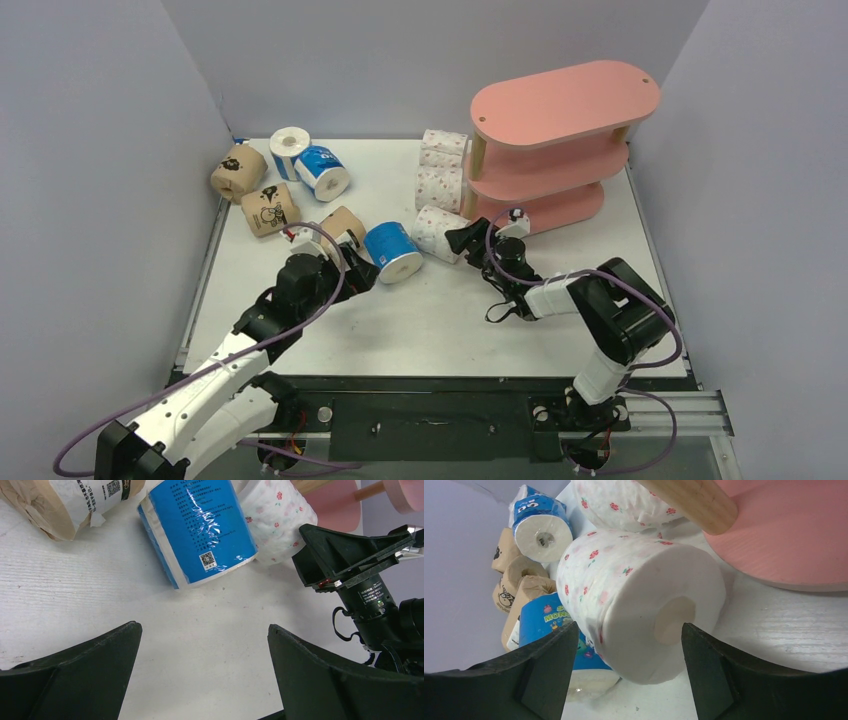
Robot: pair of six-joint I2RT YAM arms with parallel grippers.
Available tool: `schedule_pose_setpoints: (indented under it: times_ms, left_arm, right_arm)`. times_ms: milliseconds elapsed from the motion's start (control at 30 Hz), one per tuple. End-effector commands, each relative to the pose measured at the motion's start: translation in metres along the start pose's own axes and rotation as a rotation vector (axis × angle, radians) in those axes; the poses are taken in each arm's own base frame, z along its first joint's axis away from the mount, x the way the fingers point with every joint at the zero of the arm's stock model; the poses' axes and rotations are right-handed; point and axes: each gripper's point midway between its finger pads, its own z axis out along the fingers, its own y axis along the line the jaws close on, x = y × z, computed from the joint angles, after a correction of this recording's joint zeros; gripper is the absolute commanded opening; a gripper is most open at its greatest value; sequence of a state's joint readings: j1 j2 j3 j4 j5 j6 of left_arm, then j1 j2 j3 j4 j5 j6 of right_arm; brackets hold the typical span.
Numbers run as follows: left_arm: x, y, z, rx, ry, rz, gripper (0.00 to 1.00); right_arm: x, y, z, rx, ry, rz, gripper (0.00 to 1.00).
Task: Place and organize the paper towels onto the shelf
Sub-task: Pick up the paper towel from the center of the board, then place the paper towel at the center of the board.
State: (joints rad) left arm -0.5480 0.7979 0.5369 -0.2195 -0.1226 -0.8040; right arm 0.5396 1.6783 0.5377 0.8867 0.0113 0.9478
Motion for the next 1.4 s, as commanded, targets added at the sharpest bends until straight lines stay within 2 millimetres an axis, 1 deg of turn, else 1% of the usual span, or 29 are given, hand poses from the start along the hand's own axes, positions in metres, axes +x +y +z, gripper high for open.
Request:
schedule_pose_setpoints:
  times_ms: [0,133,200,367,500,567,700,733,767,800,833,867,900,933,967,1000,1033,1100,1133,1167,1200,1233,1267,1300,1333,1367]
  left_arm:
    - [-0.011,-0.009,-0.001,0.039,-0.049,-0.006,0.98]
    - [-0.009,-0.007,0.0,0.036,-0.043,-0.01,0.98]
    - [-0.008,-0.007,0.0,0.037,-0.04,-0.011,0.98]
    - [-0.007,-0.006,0.0,0.037,-0.039,-0.015,0.98]
    - [-0.005,-0.006,0.001,0.037,-0.034,-0.02,0.98]
    - [-0.005,-0.005,0.001,0.035,-0.033,-0.022,0.98]
    - [-0.005,-0.005,0.0,0.035,-0.033,-0.024,0.98]
    - [-0.004,-0.005,0.0,0.036,-0.033,-0.024,0.98]
    - [-0.004,-0.005,0.0,0.035,-0.033,-0.024,0.98]
    - [-0.005,-0.005,-0.001,0.036,-0.033,-0.024,0.98]
    - [-0.005,-0.005,-0.001,0.035,-0.033,-0.024,0.98]
    - [-0.005,-0.005,-0.001,0.035,-0.033,-0.024,0.98]
    - [-0.005,-0.005,-0.001,0.034,-0.034,-0.024,0.98]
    - [-0.006,-0.005,-0.002,0.035,-0.036,-0.024,0.98]
    - [-0.006,-0.005,-0.002,0.034,-0.037,-0.023,0.98]
    - [-0.007,-0.005,-0.003,0.034,-0.042,-0.022,0.98]
    - [-0.007,-0.004,-0.003,0.032,-0.042,-0.023,0.98]
    - [-0.007,-0.004,-0.004,0.032,-0.043,-0.023,0.98]
    - [-0.007,-0.004,-0.004,0.032,-0.043,-0.024,0.98]
    - [-0.007,-0.004,-0.004,0.031,-0.043,-0.024,0.98]
    - [-0.007,-0.004,-0.004,0.033,-0.043,-0.025,0.98]
    - [-0.007,-0.004,-0.004,0.033,-0.044,-0.026,0.98]
    - [-0.006,-0.004,-0.004,0.031,-0.042,-0.026,0.98]
    - [-0.006,-0.003,-0.004,0.028,-0.041,-0.027,0.98]
    - [-0.005,-0.002,-0.003,0.023,-0.038,-0.03,0.98]
    - [-0.005,-0.001,-0.002,0.02,-0.036,-0.031,0.98]
  right_arm:
    - [-0.019,0.038,0.009,-0.122,-0.075,0.029,0.69]
    - [-0.016,0.04,0.014,-0.129,-0.07,0.044,0.62]
    - [-0.01,0.042,0.014,-0.147,-0.047,0.052,0.61]
    - [-0.005,0.047,0.016,-0.172,-0.034,0.067,0.59]
    - [0.0,0.051,0.016,-0.189,-0.021,0.074,0.55]
    - [0.0,0.051,0.015,-0.193,-0.023,0.078,0.52]
    - [-0.003,0.052,0.009,-0.201,-0.032,0.08,0.41]
    - [-0.002,0.05,0.007,-0.196,-0.033,0.078,0.4]
    - [-0.005,0.053,0.004,-0.204,-0.041,0.077,0.38]
    - [-0.006,0.05,0.001,-0.196,-0.044,0.075,0.37]
    - [-0.011,0.053,-0.003,-0.204,-0.054,0.07,0.36]
    - [-0.009,0.048,-0.007,-0.189,-0.049,0.066,0.36]
    - [-0.016,0.053,-0.012,-0.199,-0.063,0.057,0.35]
    - [-0.014,0.046,-0.016,-0.175,-0.054,0.049,0.35]
    - [-0.023,0.053,-0.023,-0.188,-0.074,0.034,0.34]
    - [-0.019,0.044,-0.027,-0.149,-0.051,0.018,0.34]
    - [-0.03,0.051,-0.035,-0.155,-0.075,-0.01,0.33]
    - [-0.034,0.05,-0.049,-0.126,-0.06,-0.07,0.33]
    - [-0.037,0.049,-0.06,-0.093,-0.051,-0.096,0.33]
    - [-0.041,0.046,-0.065,-0.062,-0.06,-0.153,0.33]
    - [-0.043,0.045,-0.077,-0.026,-0.038,-0.189,0.33]
    - [-0.049,0.049,-0.083,-0.009,-0.049,-0.256,0.32]
    - [-0.048,0.043,-0.097,0.037,-0.016,-0.301,0.32]
    - [-0.055,0.047,-0.104,0.057,-0.024,-0.373,0.32]
    - [-0.051,0.038,-0.118,0.1,0.021,-0.449,0.32]
    - [-0.055,0.043,-0.125,0.109,0.026,-0.483,0.32]
